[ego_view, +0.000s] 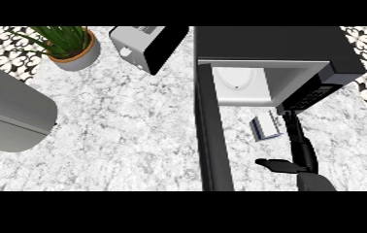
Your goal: Pick up the milk, place it into the microwave and close the microwave
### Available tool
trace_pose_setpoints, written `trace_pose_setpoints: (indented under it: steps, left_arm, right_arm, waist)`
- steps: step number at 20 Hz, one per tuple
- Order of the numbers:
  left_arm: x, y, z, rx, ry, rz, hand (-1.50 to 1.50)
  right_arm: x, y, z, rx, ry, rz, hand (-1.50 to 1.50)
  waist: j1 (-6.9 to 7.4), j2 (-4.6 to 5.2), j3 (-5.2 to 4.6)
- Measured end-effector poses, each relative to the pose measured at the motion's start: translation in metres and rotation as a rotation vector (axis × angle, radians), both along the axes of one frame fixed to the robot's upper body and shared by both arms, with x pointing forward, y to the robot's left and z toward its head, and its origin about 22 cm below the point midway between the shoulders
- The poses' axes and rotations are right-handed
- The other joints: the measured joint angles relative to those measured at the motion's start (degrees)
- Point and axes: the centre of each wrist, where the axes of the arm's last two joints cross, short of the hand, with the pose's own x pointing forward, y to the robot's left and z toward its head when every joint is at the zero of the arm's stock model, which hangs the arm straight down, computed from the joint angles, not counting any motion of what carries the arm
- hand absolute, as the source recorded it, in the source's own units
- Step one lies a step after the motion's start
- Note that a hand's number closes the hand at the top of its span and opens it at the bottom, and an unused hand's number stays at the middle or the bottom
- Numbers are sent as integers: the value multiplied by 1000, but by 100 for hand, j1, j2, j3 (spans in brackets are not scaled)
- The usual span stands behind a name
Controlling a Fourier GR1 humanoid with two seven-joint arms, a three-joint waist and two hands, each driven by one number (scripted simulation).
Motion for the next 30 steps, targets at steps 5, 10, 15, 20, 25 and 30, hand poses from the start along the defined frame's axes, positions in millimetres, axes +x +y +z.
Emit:
trace_pose_setpoints:
  steps: [5,10,15,20,25,30]
  left_arm:
    - [-1,-1,-4,-2,0,-4,-150]
    - [-4,-4,-6,3,-4,-10,-150]
    - [-3,-6,-6,2,-8,-16,-150]
    - [-5,-6,-4,0,0,-22,-150]
    - [-7,-6,-2,-2,-1,-25,-150]
    - [-10,-7,-5,-4,1,-28,-150]
  right_arm:
    - [4,7,-1,28,3,-4,-150]
    - [11,25,-3,47,-7,-17,150]
    - [17,26,0,-15,-20,-50,150]
    - [30,30,6,-43,-23,-104,150]
    - [38,42,8,-11,-43,-137,150]
    - [32,35,6,4,-67,-144,150]
  waist:
    - [-32,-9,-12]
    - [-6,-9,-9]
    - [11,18,16]
    - [55,52,49]
    - [74,78,84]
    - [91,74,97]
